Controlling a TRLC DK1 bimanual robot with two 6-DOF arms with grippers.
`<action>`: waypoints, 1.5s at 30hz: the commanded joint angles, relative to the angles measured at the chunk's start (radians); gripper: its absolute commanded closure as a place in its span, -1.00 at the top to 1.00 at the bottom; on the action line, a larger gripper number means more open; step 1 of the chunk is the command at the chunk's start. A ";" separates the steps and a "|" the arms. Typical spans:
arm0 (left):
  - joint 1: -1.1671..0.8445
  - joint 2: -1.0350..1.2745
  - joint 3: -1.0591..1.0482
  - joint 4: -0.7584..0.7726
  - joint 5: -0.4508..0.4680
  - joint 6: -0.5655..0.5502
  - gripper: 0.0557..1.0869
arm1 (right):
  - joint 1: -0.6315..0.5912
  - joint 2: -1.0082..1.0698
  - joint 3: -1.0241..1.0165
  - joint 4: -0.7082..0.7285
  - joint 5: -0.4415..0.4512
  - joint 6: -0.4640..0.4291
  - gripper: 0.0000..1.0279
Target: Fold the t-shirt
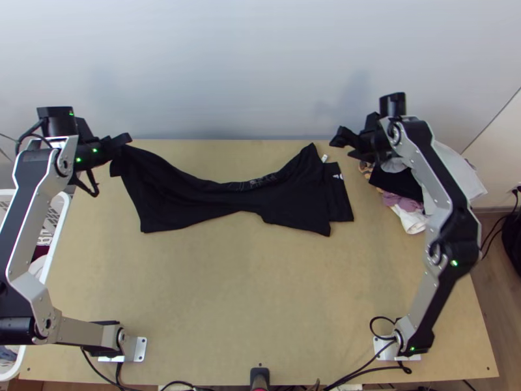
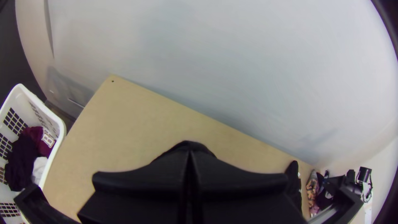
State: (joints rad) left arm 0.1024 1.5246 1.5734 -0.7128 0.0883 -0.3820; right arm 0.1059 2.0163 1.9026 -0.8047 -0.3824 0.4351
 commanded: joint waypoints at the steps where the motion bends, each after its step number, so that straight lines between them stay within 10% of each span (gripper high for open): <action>1: -0.027 0.039 -0.018 0.024 -0.010 -0.011 -0.92 | -0.018 -0.212 -0.261 -0.002 -0.013 -0.050 0.92; 14: -0.046 0.020 -0.055 0.030 -0.018 -0.017 -0.92 | 0.110 -0.481 -0.774 0.022 -0.016 -0.108 0.91; 34: -0.043 0.000 -0.056 0.027 -0.022 -0.012 -0.92 | 0.212 -0.369 -0.918 0.222 0.011 -0.118 0.80; 37: -0.041 0.000 -0.056 0.024 -0.022 -0.012 -0.92 | 0.218 -0.366 -0.915 0.236 0.016 -0.125 0.48; 42: -0.036 -0.004 -0.056 0.022 -0.022 -0.012 -0.92 | 0.222 -0.375 -0.899 0.283 0.022 -0.144 -0.85; 45: -0.033 -0.014 -0.055 0.021 -0.022 -0.011 -0.92 | 0.221 -0.375 -0.890 0.283 0.023 -0.144 -0.94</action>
State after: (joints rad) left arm 0.0635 1.5223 1.5169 -0.6899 0.0662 -0.3923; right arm 0.3222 1.6402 0.9993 -0.5499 -0.3664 0.3012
